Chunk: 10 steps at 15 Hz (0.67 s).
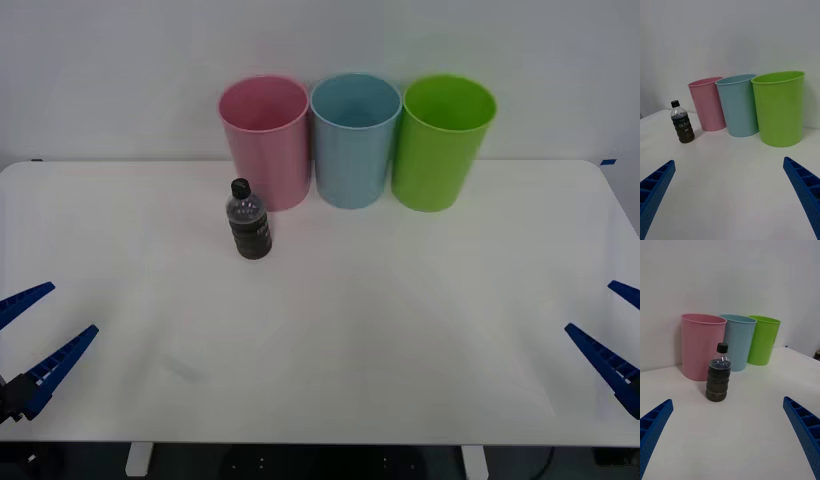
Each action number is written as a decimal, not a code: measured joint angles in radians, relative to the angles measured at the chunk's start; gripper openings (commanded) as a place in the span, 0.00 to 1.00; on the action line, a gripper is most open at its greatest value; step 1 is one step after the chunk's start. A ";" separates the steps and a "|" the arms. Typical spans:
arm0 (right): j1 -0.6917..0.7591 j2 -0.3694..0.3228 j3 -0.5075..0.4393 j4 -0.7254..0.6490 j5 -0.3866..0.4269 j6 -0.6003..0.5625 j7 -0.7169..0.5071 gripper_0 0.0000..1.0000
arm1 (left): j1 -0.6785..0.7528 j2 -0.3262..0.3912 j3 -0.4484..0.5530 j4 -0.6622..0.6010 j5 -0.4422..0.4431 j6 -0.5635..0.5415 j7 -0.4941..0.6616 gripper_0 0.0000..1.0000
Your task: Grasp the object on the table and drop it into the matching bin: aluminum can to the light blue bin, PET bottle to the pink bin.
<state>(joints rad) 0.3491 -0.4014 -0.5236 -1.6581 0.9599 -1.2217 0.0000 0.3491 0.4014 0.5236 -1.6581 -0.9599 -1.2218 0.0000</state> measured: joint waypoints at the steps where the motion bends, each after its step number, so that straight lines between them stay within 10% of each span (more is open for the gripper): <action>1: 0.000 0.000 0.000 0.000 0.000 0.000 0.000 1.00 | 0.000 0.000 0.000 0.000 0.000 0.000 0.000 1.00; 10: 0.000 0.000 0.000 0.000 0.000 0.000 0.000 1.00 | -0.025 -0.002 -0.029 0.043 0.016 0.019 -0.006 1.00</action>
<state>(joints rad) 0.3491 -0.4015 -0.5237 -1.6581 0.9599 -1.2217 0.0000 0.3242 0.3995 0.4946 -1.6154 -0.9436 -1.2031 -0.0062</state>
